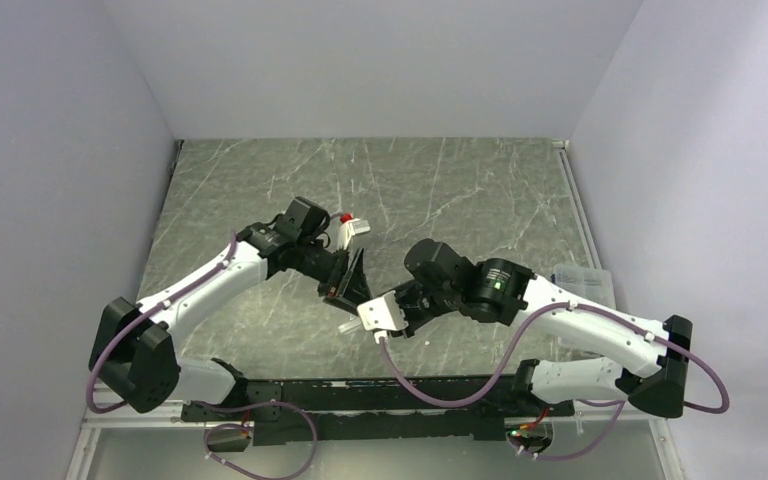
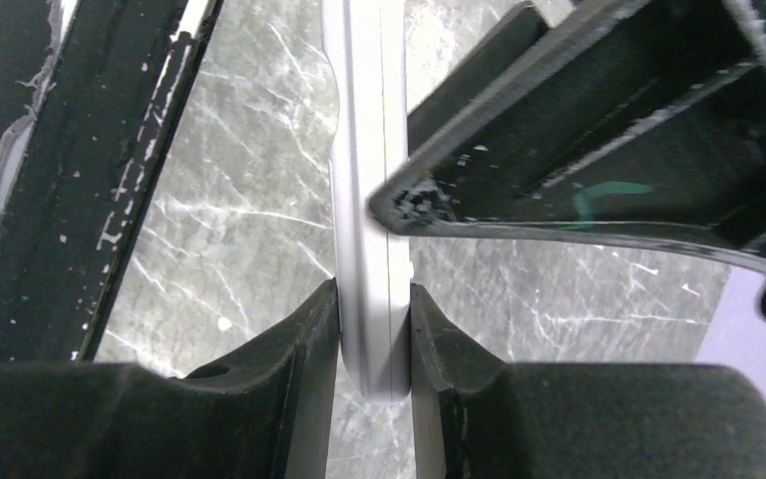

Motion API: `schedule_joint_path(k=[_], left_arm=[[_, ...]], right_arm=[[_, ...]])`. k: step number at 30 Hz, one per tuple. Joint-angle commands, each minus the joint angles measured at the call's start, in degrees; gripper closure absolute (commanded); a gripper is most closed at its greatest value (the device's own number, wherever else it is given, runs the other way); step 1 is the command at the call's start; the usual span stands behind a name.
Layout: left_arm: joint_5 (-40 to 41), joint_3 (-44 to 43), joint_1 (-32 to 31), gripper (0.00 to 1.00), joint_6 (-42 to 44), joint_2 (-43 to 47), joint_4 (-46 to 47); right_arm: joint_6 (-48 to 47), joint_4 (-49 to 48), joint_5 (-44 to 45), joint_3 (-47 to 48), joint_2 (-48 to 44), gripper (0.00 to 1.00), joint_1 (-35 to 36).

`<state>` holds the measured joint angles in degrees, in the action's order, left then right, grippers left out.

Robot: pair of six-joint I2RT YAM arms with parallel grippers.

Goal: Load the batteries into the remote control
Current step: Adjust the remote control.

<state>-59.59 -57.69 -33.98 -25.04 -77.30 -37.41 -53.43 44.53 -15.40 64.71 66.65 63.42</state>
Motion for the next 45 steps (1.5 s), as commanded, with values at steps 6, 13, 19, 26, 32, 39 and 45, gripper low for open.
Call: schedule_joint_path(k=[6,13,19,26,32,39,45], left_arm=[[14.9,-5.2,0.3,0.20,-1.7,6.2,0.6],[25.9,-4.4,0.6,0.20,-2.9,10.2,0.7],[32.7,-2.4,0.7,0.20,-3.8,13.1,1.0],[36.7,-0.7,0.8,0.20,-3.8,17.0,1.1],[40.7,0.7,0.8,0.20,-3.9,21.0,0.1],[36.1,2.9,0.8,0.15,-3.3,25.4,1.8],[28.0,3.6,0.8,0.10,-2.2,26.6,3.0]], right_arm=[[9.1,-7.3,-0.6,-5.9,-6.1,1.00,0.3],[20.1,-14.1,-1.5,-10.8,-10.1,1.00,0.2],[32.3,-18.9,-2.2,-13.7,-9.3,1.00,0.0],[41.1,-23.2,-4.5,-17.5,-8.0,1.00,-0.2],[50.3,-31.4,-5.0,-23.0,-11.1,1.00,-0.4],[60.9,-31.4,-5.3,-23.6,-12.6,1.00,-0.7],[66.2,-31.7,-8.5,-25.5,-14.1,1.00,-1.5]])
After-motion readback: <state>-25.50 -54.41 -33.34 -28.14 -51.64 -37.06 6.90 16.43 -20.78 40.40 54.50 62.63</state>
